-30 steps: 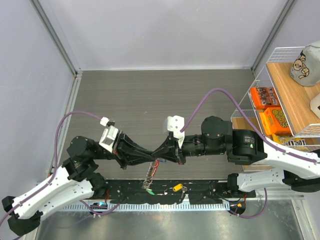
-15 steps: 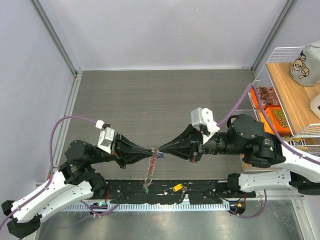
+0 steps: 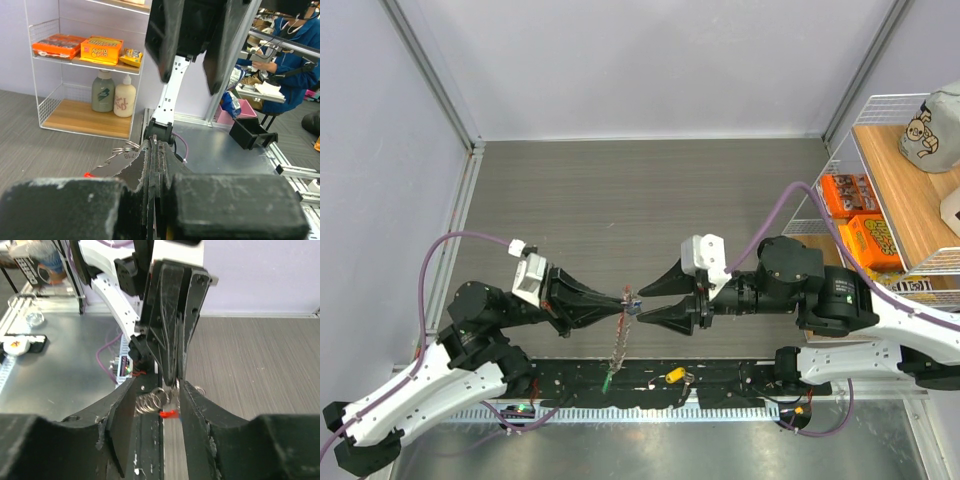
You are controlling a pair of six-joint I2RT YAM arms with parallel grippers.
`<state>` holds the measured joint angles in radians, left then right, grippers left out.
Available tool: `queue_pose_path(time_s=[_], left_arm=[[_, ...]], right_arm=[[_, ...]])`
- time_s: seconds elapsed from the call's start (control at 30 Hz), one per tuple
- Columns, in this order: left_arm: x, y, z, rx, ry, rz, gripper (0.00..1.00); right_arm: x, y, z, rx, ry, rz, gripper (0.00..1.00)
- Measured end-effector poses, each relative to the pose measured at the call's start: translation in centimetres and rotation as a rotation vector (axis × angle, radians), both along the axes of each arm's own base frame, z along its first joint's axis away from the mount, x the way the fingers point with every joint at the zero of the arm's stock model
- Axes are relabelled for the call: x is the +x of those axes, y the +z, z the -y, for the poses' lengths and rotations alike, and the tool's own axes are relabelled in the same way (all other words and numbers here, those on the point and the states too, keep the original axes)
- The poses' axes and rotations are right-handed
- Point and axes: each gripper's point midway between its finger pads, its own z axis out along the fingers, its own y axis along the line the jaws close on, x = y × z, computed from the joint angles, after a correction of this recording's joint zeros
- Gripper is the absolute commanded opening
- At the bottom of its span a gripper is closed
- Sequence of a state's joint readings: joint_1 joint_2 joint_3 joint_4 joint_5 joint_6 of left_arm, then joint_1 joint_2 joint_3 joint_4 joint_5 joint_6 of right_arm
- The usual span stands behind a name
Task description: Put the keys on the keyring
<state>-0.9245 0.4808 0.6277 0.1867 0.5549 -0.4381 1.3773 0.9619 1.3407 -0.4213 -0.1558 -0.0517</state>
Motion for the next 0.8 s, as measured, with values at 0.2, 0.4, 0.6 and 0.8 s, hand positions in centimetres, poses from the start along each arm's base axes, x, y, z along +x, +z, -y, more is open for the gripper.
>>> queue_pose_path(time_s=[0.2,0.4,0.6,0.8], left_arm=[[-0.9,1.4,-0.7,-0.054,-0.024,0.016,0.00],[-1.5,2.4,-1.0,-0.113,-0.046,0.026,0.00],[-1.6,2.9,-1.2,-0.142,-0.054,0.019,0.00],[-1.6,3.7,-1.6,-0.179,-0.038,0.025,0.00]], right_arm=[[0.1,-2.5,0.2,-0.060,0.020,0.083,0.49],[-0.4,-3.8,0.0,-0.065,0.080,0.170,0.50],[-1.0,-4.6,-0.2,-0.059,0.128,0.224,0.50],[-1.7,-4.3,-0.3,-0.044,0.155,0.260,0.49]])
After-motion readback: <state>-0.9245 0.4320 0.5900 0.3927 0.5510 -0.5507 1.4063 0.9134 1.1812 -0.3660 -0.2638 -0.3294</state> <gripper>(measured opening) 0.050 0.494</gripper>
